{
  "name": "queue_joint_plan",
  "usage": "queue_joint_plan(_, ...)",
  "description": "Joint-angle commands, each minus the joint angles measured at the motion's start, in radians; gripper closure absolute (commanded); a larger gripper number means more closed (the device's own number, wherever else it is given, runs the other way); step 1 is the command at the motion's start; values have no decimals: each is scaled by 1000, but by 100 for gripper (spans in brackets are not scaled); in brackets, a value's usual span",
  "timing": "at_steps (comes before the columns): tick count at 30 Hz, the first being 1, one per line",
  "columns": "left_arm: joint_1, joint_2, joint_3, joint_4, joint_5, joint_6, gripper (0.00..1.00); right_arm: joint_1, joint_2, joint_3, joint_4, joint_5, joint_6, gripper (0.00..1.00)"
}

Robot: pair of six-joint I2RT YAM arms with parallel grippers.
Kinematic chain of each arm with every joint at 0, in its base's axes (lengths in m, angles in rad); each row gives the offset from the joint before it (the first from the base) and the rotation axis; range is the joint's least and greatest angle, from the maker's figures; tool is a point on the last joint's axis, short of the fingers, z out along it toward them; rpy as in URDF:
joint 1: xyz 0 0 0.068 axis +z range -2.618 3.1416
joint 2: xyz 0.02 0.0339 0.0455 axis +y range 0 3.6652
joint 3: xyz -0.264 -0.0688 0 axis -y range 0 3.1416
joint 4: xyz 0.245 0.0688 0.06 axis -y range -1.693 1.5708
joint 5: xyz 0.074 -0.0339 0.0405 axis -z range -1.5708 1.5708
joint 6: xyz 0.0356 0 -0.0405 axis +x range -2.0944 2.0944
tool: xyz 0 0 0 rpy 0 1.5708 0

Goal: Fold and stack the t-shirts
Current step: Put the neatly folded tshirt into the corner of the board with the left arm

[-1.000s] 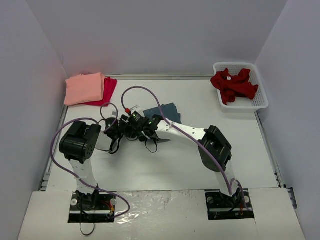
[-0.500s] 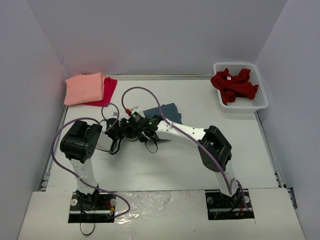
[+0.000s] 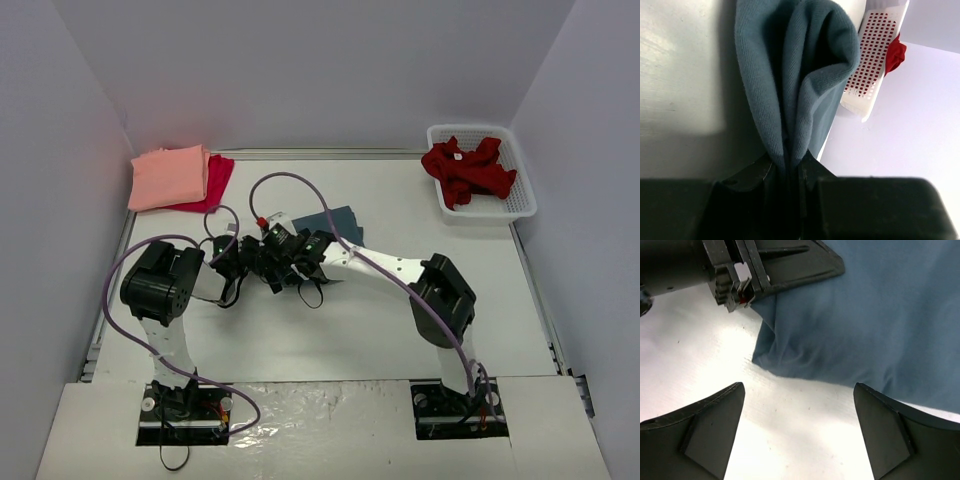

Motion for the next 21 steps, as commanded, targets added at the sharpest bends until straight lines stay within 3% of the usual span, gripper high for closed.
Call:
queue_joint_plan(1,-9,-48,44,-10,20,50,95,13,-133,-19,-53,48,22,12)
queue_joint_plan(14,-6,-217,257,-686,-32,397,96,-10,-265,-94,-124,143,10,7)
queue_joint_plan(21,0,-187,378,-861,-61,496,95,-13,-271,-128,-121,167,16,6)
